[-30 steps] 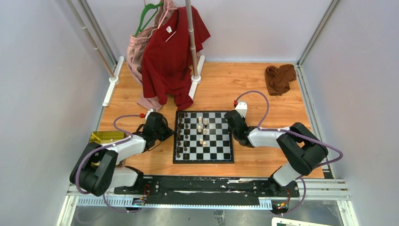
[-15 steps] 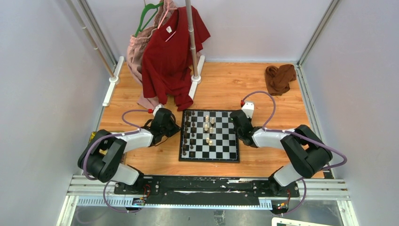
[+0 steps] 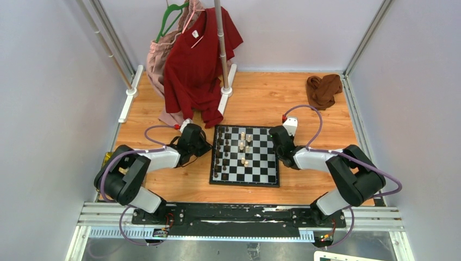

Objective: Set up the chess pieces on the board
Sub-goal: Move the chessboard to the center of the board.

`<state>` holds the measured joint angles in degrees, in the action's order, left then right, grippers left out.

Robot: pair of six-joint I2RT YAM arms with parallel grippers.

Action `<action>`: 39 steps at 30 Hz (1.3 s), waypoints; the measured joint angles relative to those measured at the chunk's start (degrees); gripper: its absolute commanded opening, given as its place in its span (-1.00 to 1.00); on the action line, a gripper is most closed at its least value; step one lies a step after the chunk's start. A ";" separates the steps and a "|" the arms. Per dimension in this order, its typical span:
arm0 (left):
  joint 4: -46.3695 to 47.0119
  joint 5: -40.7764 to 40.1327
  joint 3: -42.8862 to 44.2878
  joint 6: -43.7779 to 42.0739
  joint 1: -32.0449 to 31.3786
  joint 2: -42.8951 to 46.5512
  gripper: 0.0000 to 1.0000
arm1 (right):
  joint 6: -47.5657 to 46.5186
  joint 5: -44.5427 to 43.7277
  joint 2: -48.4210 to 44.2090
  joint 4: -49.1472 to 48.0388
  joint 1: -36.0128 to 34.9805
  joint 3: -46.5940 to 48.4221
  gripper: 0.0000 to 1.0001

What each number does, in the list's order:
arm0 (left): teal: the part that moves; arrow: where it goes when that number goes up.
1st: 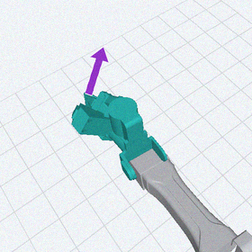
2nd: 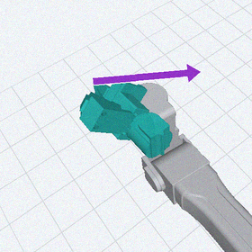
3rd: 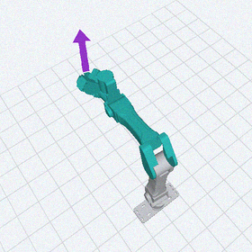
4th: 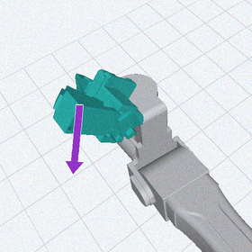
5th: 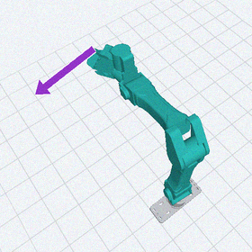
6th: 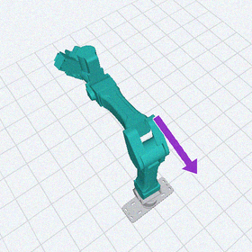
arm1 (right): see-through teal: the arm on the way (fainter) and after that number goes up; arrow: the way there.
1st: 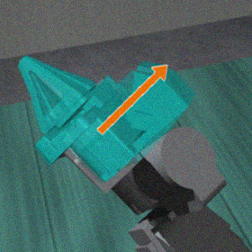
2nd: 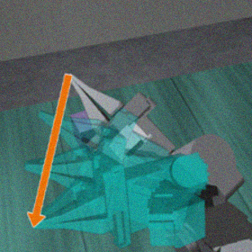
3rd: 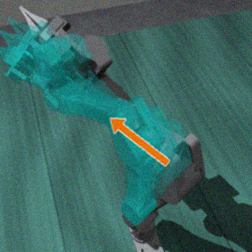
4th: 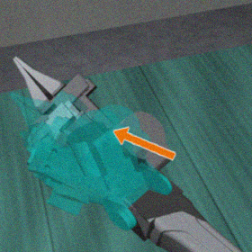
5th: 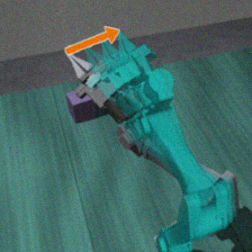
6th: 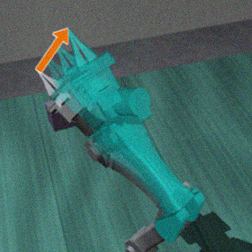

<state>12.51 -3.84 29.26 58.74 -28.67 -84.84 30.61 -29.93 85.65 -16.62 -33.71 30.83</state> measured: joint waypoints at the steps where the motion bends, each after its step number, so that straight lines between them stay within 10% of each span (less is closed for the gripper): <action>1: 0.22 0.04 0.00 0.04 -0.02 -0.11 -1.00 | 0.00 0.09 0.00 -0.02 0.15 0.00 -1.00; 4: 0.68 0.22 0.00 0.22 -0.09 -0.31 -0.99 | 0.00 0.37 -0.07 -0.02 0.57 0.00 -1.00; 7: 0.68 0.26 -0.04 0.15 -0.09 -0.26 -0.43 | -0.15 0.57 -0.15 0.00 0.70 0.00 -0.91; 14: -0.17 -0.44 -3.32 -0.15 -0.96 6.86 0.31 | -1.29 0.59 -1.64 1.55 1.20 -0.33 -0.11; 39: -40.02 -19.12 4.98 -10.51 -1.55 47.01 0.50 | -7.02 -0.02 -20.28 12.07 -5.22 3.96 0.02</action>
<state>-27.51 -22.96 34.24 48.23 -30.22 -37.82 23.59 -29.95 65.36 -4.56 -38.94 34.79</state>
